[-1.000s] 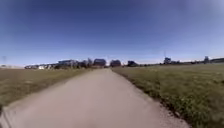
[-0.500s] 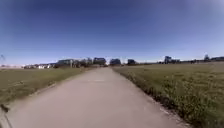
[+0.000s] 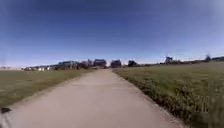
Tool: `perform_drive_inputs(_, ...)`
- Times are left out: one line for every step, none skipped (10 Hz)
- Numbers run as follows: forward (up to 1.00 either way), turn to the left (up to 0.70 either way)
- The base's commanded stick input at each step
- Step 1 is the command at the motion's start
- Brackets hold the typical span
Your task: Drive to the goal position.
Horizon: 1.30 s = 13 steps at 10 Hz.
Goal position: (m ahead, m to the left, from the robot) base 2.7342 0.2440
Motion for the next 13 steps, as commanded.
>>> perform_drive_inputs(1.0,0.0)
perform_drive_inputs(1.0,0.0)
perform_drive_inputs(1.0,0.0)
perform_drive_inputs(1.0,0.0)
perform_drive_inputs(1.0,0.0)
perform_drive_inputs(1.0,0.0)
perform_drive_inputs(1.0,0.0)
perform_drive_inputs(1.0,0.0)
perform_drive_inputs(1.0,0.0)
perform_drive_inputs(1.0,0.0)
perform_drive_inputs(1.0,0.0)
perform_drive_inputs(1.0,0.0)
perform_drive_inputs(1.0,0.0)
